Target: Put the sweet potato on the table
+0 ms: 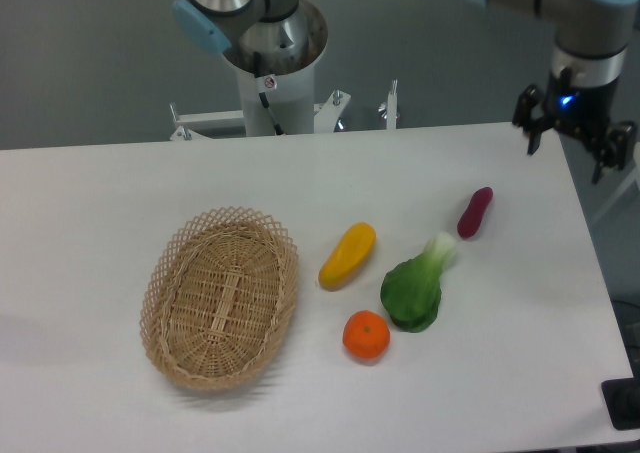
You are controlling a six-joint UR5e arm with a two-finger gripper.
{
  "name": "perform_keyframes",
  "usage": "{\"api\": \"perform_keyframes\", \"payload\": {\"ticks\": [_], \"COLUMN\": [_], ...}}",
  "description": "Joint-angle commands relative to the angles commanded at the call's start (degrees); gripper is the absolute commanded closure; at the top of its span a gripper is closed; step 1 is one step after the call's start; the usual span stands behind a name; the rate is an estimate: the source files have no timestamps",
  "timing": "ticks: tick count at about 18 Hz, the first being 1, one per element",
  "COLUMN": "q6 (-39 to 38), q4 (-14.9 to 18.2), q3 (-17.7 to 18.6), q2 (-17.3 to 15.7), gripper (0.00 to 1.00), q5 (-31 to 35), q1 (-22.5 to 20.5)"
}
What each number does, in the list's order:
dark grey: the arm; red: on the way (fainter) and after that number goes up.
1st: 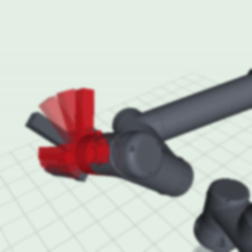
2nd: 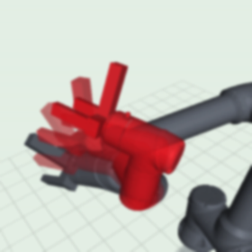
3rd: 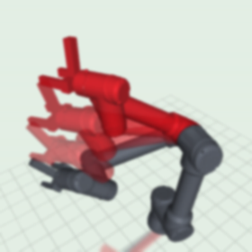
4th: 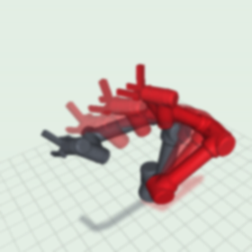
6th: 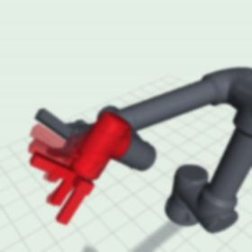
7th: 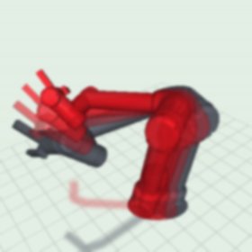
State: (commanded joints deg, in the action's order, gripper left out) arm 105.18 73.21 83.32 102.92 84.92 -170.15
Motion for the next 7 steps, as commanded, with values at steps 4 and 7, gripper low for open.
{"api": "perform_keyframes", "payload": {"ticks": [4,7], "q6": [3.27,3.27], "q4": [0.0,-0.26], "q3": [1.32,1.76], "q2": [-0.88,-0.97], "gripper": [0.0,0.0], "q5": [-1.59,-1.68], "q1": [-1.59,-1.59]}}
